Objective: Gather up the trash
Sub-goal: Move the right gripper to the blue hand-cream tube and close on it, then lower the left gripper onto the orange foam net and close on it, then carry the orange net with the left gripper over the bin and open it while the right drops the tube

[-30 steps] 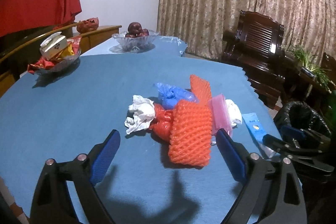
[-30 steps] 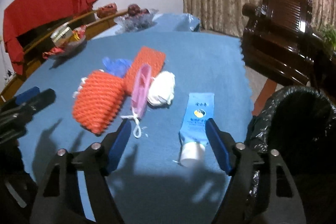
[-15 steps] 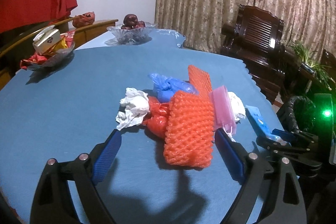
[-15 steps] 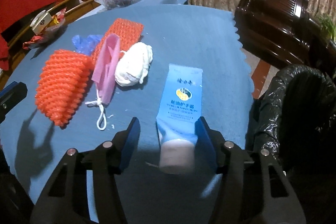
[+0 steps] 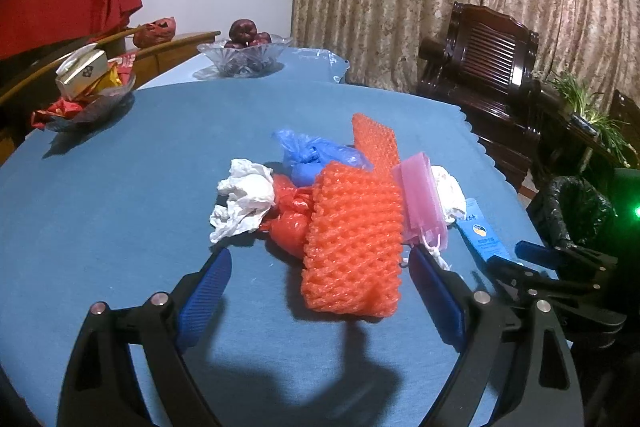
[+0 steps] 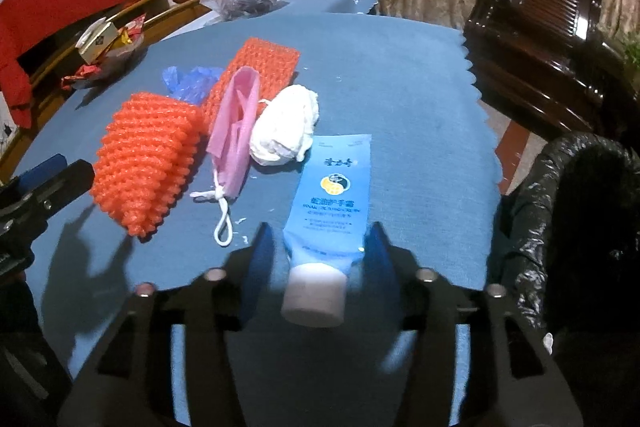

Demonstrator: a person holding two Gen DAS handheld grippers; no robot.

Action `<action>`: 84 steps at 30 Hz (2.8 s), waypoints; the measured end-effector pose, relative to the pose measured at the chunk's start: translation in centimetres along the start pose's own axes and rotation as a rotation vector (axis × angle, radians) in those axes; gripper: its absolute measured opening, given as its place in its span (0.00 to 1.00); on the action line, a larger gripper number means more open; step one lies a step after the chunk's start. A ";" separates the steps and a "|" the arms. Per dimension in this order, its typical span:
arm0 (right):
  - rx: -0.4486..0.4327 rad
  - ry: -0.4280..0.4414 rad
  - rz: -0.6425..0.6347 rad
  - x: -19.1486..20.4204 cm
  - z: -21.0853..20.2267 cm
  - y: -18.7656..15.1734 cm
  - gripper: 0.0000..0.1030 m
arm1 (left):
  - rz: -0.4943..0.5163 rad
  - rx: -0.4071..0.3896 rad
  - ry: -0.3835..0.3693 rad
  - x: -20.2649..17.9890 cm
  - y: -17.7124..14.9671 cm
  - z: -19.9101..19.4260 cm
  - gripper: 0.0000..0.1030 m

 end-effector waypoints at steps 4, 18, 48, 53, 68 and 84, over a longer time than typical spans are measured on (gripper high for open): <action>0.026 0.001 0.011 -0.1 0.6 -0.6 0.51 | -0.004 0.005 -0.002 0.1 -0.2 0.1 0.86; 0.008 -0.016 0.019 0.0 -0.1 -0.4 0.40 | 0.010 0.060 -0.023 -1.1 -1.1 2.6 0.65; 0.025 0.051 0.058 1.5 -2.2 -1.2 0.35 | 0.033 0.073 -0.089 -2.9 -3.1 -1.2 0.20; 0.064 0.030 0.068 1.6 -1.1 -1.6 0.37 | 0.029 0.076 -0.089 -2.8 -3.2 -1.1 0.20; 0.089 0.005 -0.031 1.6 -1.4 -1.9 0.34 | 0.030 0.084 -0.100 -3.1 -3.7 -0.9 0.20; 0.132 0.001 0.094 0.6 -0.8 -2.1 0.44 | 0.029 0.092 -0.102 -3.1 -3.5 -0.8 0.20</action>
Point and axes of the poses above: each gripper's, at about its wrist camera, not at the fingertips, and z roughly the way its jaws point, x to its left, y to its top, the point moved 7 cm from there along z, roughly the way its jaws point, and after that the axes turned 9 degrees about -z, right-handed, at the moved point
